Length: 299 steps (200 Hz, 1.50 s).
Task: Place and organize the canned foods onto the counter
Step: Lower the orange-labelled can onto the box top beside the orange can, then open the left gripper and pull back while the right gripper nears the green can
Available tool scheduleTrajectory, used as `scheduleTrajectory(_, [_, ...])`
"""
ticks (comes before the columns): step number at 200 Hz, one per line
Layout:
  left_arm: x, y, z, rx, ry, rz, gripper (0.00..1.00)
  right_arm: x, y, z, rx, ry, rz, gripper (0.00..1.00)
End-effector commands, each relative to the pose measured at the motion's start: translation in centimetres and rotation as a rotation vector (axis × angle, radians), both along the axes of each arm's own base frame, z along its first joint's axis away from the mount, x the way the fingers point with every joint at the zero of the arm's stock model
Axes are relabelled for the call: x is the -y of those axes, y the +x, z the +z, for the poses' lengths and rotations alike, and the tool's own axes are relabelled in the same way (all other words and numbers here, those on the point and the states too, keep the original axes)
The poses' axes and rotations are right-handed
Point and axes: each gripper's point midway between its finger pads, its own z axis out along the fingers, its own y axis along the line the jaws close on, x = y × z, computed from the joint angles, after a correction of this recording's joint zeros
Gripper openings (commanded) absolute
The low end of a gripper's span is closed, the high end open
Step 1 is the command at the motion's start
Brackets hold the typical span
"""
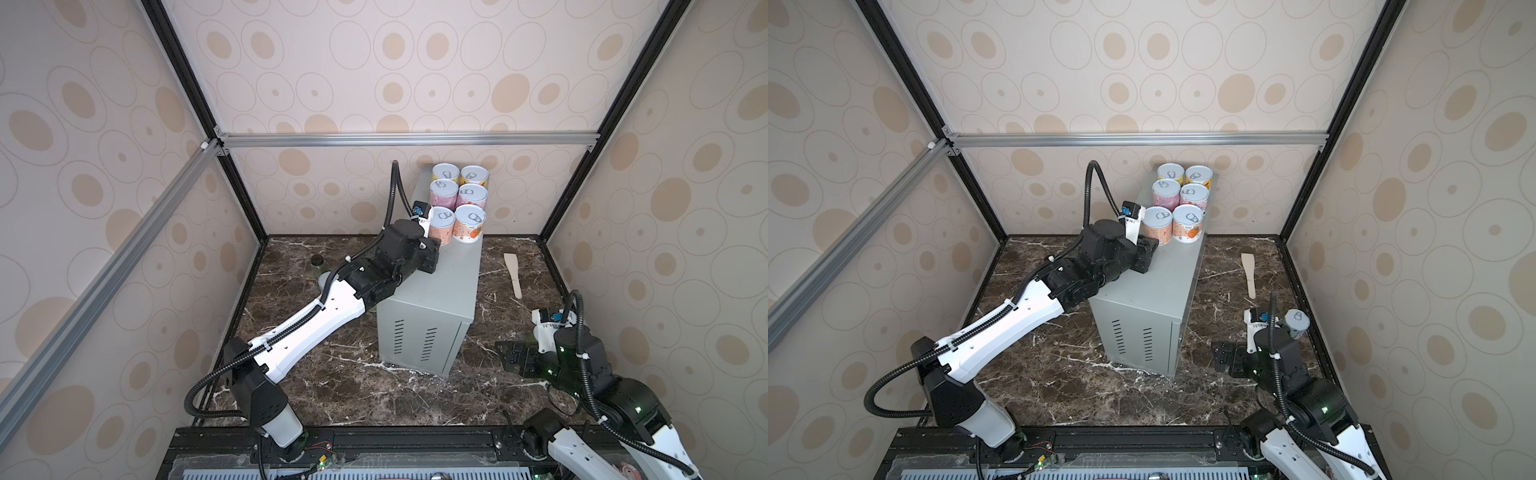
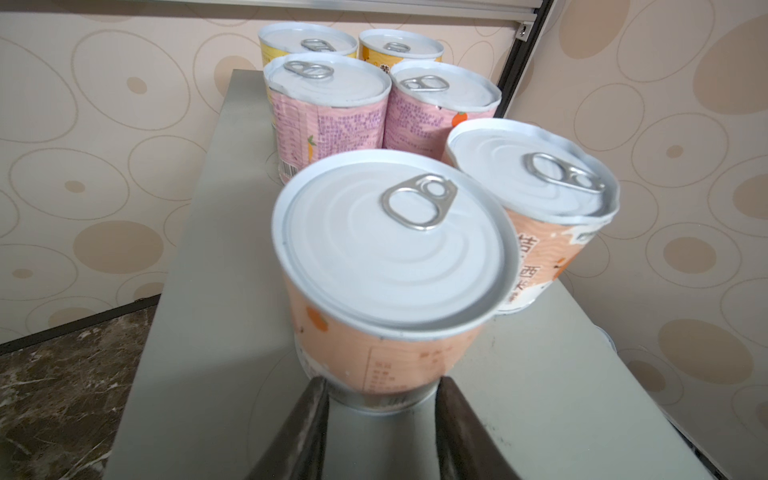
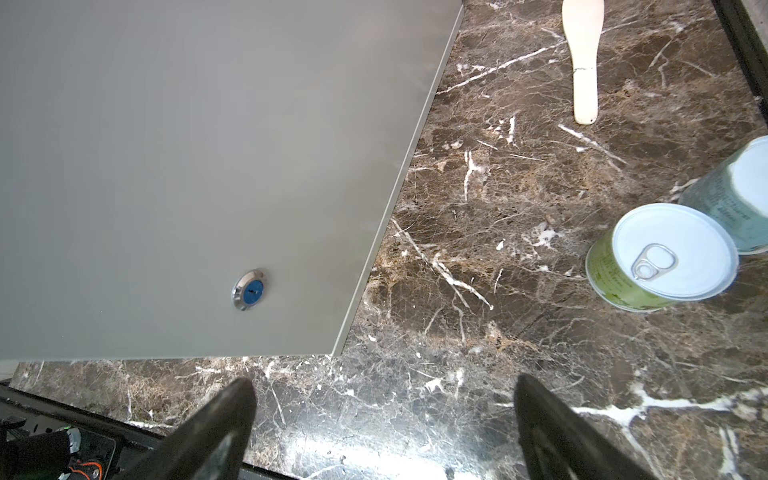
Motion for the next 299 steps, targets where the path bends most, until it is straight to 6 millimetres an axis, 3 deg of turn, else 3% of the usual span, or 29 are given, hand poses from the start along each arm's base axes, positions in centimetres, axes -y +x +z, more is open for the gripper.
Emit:
scheduleTrajectory(1, [0.0,0.9,1.1,0.001,-0.024,0.02,0.42,0.3,0.0,-0.1,0.01,-0.014,-0.001,0.99])
scheduleTrajectory(86, [0.4,1.9,1.0,-0.013,-0.019,0.028,0.46,0.4,-0.2,0.1,0.01,-0.012,-0.007,0.99])
scheduleTrajectory(160, [-2.0,-0.4,4.9,0.028,-0.07,0.028,0.79,2.2,0.1,0.6,-0.025,-0.046,-0.127,0.99])
scheduleTrajectory(212, [-7.4,-4.6,7.1,0.084,-0.13,0.073,0.99,4.3,1.2,0.6,-0.034,-0.121,-0.266,0.99])
scheduleTrajectory(259, [-14.1,-8.1,4.7,0.072,-0.109,0.192,0.99,5.9,2.5,-1.3,-0.084,-0.205,-0.408,1.0])
scheduleTrajectory(299, [-19.7,-10.3,1.0,0.056,-0.052,0.314,0.99,7.9,3.3,-2.2,-0.062,-0.259,-0.554,1.0])
